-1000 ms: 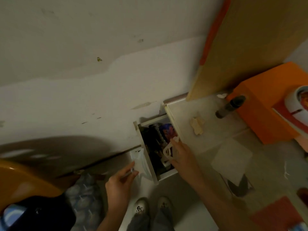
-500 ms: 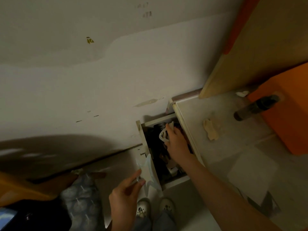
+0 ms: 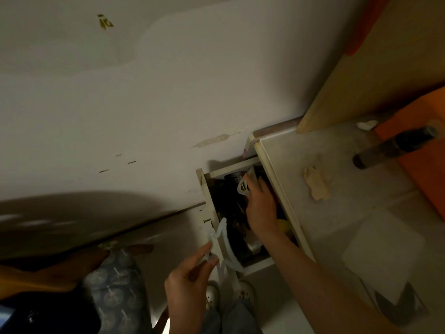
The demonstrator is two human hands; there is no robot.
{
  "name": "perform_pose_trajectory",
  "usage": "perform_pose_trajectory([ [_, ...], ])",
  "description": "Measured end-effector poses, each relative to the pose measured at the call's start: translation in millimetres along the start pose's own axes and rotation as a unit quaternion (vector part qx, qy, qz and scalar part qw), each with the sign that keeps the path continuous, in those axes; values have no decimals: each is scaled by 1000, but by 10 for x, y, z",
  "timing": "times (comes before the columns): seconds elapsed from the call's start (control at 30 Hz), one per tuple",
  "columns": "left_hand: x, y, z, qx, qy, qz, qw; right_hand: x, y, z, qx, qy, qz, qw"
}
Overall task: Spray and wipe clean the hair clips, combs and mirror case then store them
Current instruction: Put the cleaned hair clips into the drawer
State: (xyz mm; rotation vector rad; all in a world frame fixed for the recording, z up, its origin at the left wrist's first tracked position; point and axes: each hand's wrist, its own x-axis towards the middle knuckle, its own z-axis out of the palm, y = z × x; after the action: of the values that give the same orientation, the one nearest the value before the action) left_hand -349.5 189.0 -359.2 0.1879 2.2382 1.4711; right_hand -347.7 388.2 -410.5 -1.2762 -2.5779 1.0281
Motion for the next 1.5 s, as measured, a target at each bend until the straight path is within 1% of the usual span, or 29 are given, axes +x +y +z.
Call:
perform_pose_trajectory([
  [0.23, 4, 23, -18, -5, 0, -2, 1000, -112, 34, 3, 1, -9, 15, 1000],
  [0.37, 17, 47, -9, -19, 2, -16, 1000, -173, -24, -49, -17, -7, -18, 1000],
  [0.43, 22, 83, -7, -19, 3, -17, 1000, -220, -75, -94, -3, -14, -31, 999],
  [0.57, 30, 194, -10, -20, 0, -17, 1000, -402, -170, -251, 73, -33, -25, 996],
  [0.67, 42, 299, -13, -17, -12, -14, 1000, -605, -220, -415, 158, -47, -4, 986],
  [0.77, 49, 389, 1, -15, -18, -2, 1000, -818, -258, -565, 250, -79, 27, 965],
  [0.83, 48, 432, 16, -28, -22, -11, 999, -943, -261, -632, 311, -105, 37, 944],
  [0.9, 48, 451, 29, -35, -30, -15, 999, -1052, -260, -684, 338, -130, 39, 931],
  [1.0, 47, 482, 39, -51, -40, -19, 998, -1169, -260, -725, 328, -146, 25, 933],
  [1.1, 47, 524, 42, -69, -51, -16, 996, -1225, -268, -733, 295, -142, 9, 945],
  [1.27, 35, 550, 38, -105, -64, -29, 992, -1275, -253, -724, 274, -98, 18, 956],
  [1.5, 31, 478, 85, -98, -83, -24, 991, -1328, -176, -648, 258, -46, 28, 965],
])
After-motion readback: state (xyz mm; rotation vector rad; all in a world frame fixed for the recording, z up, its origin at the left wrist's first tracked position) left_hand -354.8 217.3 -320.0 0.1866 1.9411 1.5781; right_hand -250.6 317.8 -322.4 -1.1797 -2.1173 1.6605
